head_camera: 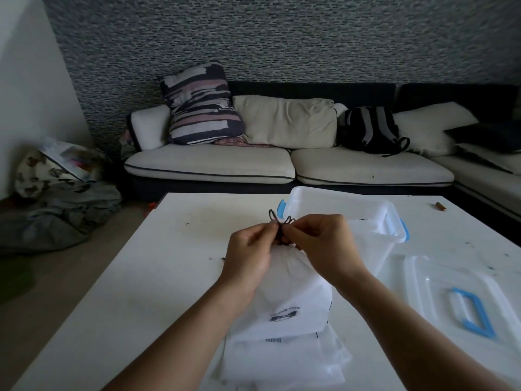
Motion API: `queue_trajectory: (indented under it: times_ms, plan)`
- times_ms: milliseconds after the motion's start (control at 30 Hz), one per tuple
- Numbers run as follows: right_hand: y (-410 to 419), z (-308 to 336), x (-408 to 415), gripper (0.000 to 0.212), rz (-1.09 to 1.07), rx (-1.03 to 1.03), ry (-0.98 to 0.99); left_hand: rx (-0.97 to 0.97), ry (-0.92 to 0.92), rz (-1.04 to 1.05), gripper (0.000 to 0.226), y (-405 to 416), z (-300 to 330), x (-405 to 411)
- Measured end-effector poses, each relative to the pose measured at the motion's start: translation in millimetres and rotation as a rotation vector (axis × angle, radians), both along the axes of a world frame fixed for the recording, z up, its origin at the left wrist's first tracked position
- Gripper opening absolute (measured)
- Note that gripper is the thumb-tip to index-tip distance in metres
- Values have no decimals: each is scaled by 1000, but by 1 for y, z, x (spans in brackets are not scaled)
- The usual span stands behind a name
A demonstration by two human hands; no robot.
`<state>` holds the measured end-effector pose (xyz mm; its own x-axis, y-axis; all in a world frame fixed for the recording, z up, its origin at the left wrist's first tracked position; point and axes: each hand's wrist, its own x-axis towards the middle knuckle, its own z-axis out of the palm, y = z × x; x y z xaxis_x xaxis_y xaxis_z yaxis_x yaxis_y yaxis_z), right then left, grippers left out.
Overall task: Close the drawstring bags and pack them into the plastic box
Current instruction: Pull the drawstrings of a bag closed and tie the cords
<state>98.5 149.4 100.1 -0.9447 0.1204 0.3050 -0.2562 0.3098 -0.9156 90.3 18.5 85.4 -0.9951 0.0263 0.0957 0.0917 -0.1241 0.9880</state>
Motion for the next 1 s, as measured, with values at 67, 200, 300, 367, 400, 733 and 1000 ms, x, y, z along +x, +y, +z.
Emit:
queue_trajectory:
  times_ms: [67, 200, 300, 367, 400, 733, 1000]
  plan:
    - [1, 1, 2, 15, -28, 27, 5, -8, 43, 5, 27, 1, 2, 4]
    - [-1, 1, 2, 15, -8, 92, -10, -15, 54, 18, 16, 0, -2, 5]
    - [2, 7, 2, 15, 78, 93, -75, 129, -92, 25, 14, 0, -4, 0]
    - [11, 13, 0, 15, 167, -20, -175, 183, -128, 42, 16, 1, -4, -3]
    - [17, 15, -1, 15, 203, -61, -223, 186, -119, 52, 16, 1, -4, -4]
    - [31, 27, 6, 19, 327, -210, -490, -105, 325, 28, 12, 1, -9, -7]
    - [22, 20, 8, 13, 228, -67, -274, -158, 370, 24, 8, -1, -12, -9]
